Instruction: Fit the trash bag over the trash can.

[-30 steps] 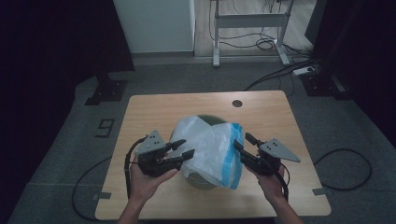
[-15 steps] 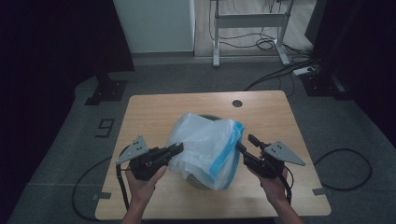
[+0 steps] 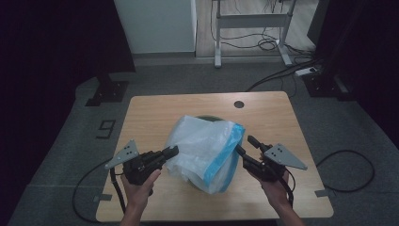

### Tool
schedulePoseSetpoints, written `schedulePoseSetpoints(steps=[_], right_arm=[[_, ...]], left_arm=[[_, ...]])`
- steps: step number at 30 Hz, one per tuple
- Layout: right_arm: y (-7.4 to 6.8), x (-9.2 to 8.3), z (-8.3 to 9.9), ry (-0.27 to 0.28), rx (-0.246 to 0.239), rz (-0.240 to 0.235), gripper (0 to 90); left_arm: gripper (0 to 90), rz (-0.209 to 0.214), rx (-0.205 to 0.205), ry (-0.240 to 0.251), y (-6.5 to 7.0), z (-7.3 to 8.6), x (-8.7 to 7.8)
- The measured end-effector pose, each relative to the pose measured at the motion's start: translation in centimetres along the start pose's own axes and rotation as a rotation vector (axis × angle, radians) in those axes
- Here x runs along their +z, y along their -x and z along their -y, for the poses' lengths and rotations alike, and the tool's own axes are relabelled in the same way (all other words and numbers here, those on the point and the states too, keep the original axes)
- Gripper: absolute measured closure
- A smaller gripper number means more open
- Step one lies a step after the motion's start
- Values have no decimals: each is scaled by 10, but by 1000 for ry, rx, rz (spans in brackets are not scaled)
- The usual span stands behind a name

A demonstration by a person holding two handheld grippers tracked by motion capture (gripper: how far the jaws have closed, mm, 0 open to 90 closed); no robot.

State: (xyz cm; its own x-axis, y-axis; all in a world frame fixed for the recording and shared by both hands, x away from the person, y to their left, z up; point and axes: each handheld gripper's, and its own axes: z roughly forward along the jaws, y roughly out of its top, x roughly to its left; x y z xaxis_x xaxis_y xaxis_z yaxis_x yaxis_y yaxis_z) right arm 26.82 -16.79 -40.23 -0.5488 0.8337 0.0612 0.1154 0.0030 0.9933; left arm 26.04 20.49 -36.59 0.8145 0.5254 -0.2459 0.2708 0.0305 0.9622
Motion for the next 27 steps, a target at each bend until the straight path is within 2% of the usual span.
schedulePoseSetpoints(steps=[5,9,13,17,18,20,23,25,27], right_arm=[[-4,-3,-4,24,34,-31,476],[-8,-9,-9,47,22,-44,483],[-10,-9,-14,46,-10,-43,482],[-9,-8,-15,41,27,-62,484],[-9,-8,-15,40,28,-54,484],[-10,-9,-14,41,-9,-30,482],[-9,-9,-14,34,-26,-17,472],[-10,-8,-15,32,-27,-20,469],[-10,-7,-15,32,-8,-34,468]], left_arm=[[893,-8,-2,2,-1,-1,-1],[894,-3,-7,1,-1,0,0],[893,0,-8,2,-1,0,0],[893,-1,-9,6,-1,-1,-1],[893,-1,-10,8,-2,-1,-1],[893,5,-17,9,-3,-1,-1],[893,8,-19,5,-3,-1,-1],[893,7,-18,6,-3,-1,-1],[892,7,-19,9,-2,0,-1]])
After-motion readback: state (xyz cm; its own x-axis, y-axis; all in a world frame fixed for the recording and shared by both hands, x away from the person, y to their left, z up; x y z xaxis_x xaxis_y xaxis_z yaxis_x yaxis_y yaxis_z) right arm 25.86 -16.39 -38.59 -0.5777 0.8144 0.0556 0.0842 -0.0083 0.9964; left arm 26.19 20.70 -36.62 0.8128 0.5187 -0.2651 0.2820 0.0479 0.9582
